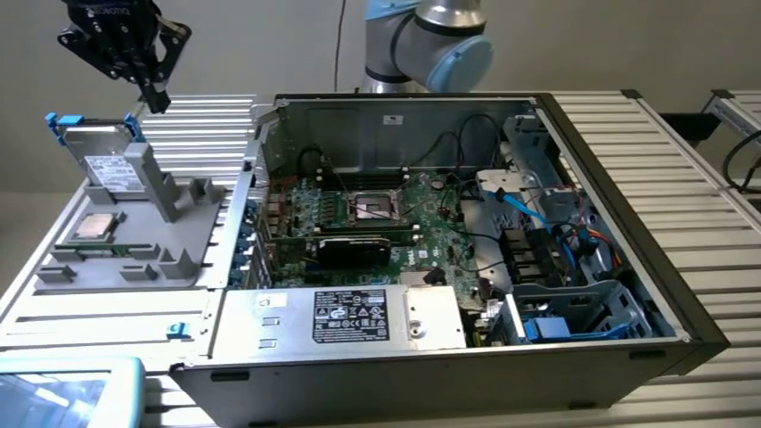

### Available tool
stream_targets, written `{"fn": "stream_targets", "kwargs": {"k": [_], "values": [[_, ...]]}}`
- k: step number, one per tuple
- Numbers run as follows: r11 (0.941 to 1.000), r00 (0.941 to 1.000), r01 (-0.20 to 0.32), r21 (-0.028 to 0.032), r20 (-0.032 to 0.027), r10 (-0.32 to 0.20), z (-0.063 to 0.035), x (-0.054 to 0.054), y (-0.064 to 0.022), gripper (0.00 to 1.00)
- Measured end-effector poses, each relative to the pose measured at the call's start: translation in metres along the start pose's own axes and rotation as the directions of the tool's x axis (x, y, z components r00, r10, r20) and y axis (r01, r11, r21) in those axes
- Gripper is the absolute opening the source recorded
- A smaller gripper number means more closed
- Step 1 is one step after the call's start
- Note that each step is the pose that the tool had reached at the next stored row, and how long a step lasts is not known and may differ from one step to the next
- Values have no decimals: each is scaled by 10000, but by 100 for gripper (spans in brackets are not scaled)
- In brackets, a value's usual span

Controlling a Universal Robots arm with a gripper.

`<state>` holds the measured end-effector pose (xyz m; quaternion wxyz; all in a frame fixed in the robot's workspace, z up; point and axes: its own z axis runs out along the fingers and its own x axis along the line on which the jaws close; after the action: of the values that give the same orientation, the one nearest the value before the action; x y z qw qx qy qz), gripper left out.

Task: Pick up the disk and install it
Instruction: 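Reach for the disk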

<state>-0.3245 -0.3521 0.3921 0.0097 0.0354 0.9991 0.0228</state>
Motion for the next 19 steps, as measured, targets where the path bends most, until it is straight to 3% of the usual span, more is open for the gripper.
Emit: {"fn": "stream_targets", "kwargs": {"k": [4, 10, 19], "values": [[10000, 10000, -1, 7, 1, 1, 11, 105, 120, 11], [10000, 10000, 1, 7, -2, -1, 19, 333, 230, 11], [10000, 9999, -5, 15, -102, 5, 23, 557, 339, 11]]}}
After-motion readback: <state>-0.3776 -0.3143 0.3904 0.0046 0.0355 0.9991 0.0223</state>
